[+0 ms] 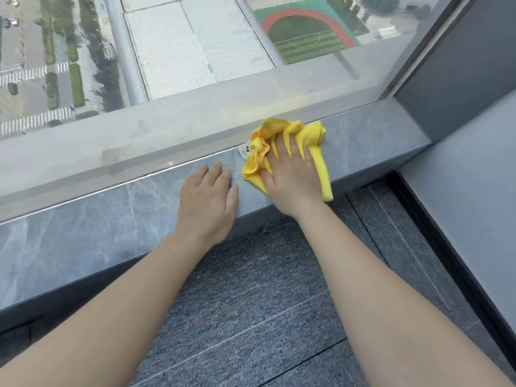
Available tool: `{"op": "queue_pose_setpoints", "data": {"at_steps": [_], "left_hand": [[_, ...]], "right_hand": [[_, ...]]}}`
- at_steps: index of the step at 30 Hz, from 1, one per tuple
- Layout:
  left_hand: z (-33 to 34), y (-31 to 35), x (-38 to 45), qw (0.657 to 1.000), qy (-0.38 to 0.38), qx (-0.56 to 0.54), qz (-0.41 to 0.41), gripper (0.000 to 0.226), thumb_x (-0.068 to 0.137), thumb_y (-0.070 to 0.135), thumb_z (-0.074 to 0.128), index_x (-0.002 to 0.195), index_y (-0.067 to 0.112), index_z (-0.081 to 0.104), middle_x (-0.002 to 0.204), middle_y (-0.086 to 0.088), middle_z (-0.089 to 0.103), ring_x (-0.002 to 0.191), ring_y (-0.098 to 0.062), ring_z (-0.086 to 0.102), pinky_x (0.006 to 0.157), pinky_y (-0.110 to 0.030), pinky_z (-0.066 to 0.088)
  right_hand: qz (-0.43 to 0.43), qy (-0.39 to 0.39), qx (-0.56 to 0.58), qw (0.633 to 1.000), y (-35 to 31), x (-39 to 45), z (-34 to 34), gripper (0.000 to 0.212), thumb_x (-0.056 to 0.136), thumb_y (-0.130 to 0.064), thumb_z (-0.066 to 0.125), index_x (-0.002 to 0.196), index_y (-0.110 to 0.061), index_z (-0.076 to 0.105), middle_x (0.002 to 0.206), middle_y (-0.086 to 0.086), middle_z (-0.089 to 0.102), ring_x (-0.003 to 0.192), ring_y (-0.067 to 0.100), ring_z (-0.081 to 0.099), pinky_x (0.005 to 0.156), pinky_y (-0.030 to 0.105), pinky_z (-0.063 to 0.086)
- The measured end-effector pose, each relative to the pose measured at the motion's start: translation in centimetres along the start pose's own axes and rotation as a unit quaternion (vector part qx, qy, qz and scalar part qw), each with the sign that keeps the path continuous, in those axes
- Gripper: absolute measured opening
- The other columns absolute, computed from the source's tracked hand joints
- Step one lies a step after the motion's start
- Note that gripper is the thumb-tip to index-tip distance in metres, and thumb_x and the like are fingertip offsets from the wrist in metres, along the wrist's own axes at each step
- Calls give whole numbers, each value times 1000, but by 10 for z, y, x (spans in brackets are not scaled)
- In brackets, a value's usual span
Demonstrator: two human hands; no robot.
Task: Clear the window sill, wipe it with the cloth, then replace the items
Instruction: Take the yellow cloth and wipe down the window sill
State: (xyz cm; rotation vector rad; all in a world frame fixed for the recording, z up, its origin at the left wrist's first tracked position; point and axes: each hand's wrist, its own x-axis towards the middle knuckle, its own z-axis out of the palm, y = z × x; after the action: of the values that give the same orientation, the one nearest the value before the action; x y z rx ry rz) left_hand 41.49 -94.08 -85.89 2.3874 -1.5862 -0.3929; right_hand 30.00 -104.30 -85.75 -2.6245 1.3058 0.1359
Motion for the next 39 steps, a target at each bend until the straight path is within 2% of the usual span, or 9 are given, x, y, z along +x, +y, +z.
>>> {"op": "queue_pose_setpoints", "data": {"at_steps": [4, 10, 14, 18, 22, 27, 29, 33, 39], "left_hand": [[-1, 13, 5, 1000, 4, -12, 6, 89, 69, 53, 2, 135, 7, 39, 150, -16, 31, 141, -32, 23, 118, -43, 13], [8, 43, 21, 997, -44, 8, 57, 90, 67, 53, -5, 142, 14, 26, 155, -7, 21, 145, -25, 13, 120, -41, 8], [10, 57, 35, 995, -62, 21, 70, 74, 78, 47, 4, 143, 15, 22, 157, -6, 16, 146, -24, 8, 120, -38, 5], [11, 63, 44, 995, -52, 14, 78, 91, 65, 52, -8, 142, 15, 24, 157, -5, 17, 145, -23, 10, 118, -36, 5], [18, 65, 50, 995, -49, 3, 82, 89, 69, 51, -6, 142, 10, 25, 155, -9, 22, 145, -24, 15, 120, -39, 9], [22, 75, 48, 993, -35, -3, 109, 77, 76, 47, 6, 133, 9, 43, 147, -13, 39, 139, -31, 29, 117, -45, 17], [24, 84, 48, 990, -18, -16, 136, 69, 79, 43, 15, 122, 6, 54, 139, -15, 49, 133, -33, 39, 114, -46, 23], [24, 99, 61, 991, -13, -41, 126, 63, 79, 42, 18, 109, 3, 57, 128, -17, 57, 124, -34, 47, 106, -40, 29], [30, 121, 78, 993, -67, 17, 95, 75, 79, 46, 7, 140, 8, 28, 154, -9, 24, 144, -25, 16, 116, -35, 10]], "right_hand": [[-34, -15, -12, 999, 28, -10, -2, 54, 98, -36, 23, 149, -22, 9, 161, -3, 1, 148, 20, -2, 119, 39, -2], [125, -6, 25, 992, 67, -10, -9, 62, 96, -48, 23, 149, -23, 4, 161, 0, -5, 148, 23, -5, 119, 42, -3], [223, -13, 44, 974, 83, 8, -16, 74, 91, -58, 24, 149, -19, -2, 160, 4, -9, 147, 27, -10, 118, 45, -7], [283, -14, 79, 956, 71, 30, -20, 80, 90, -60, 24, 149, -14, -2, 160, 8, -10, 146, 32, -12, 116, 52, -9], [248, -3, 84, 965, 52, 36, -17, 77, 91, -57, 25, 149, -13, 1, 160, 8, -6, 146, 32, -11, 115, 52, -10], [17, 12, 28, 999, 81, 10, -16, 57, 96, -43, 27, 149, -24, 14, 160, -3, 5, 148, 21, -2, 118, 42, -3], [-10, 8, 26, 1000, 96, 4, -17, 54, 97, -38, 28, 148, -26, 15, 160, -6, 5, 148, 17, 0, 118, 39, -3], [73, 15, 42, 996, 115, 4, -16, 54, 97, -39, 25, 149, -26, 13, 160, -6, 2, 148, 18, -1, 119, 40, -1], [201, 28, 67, 977, 151, 16, -22, 58, 97, -41, 25, 149, -22, 8, 161, 0, -1, 148, 23, -3, 119, 43, -2]]}}
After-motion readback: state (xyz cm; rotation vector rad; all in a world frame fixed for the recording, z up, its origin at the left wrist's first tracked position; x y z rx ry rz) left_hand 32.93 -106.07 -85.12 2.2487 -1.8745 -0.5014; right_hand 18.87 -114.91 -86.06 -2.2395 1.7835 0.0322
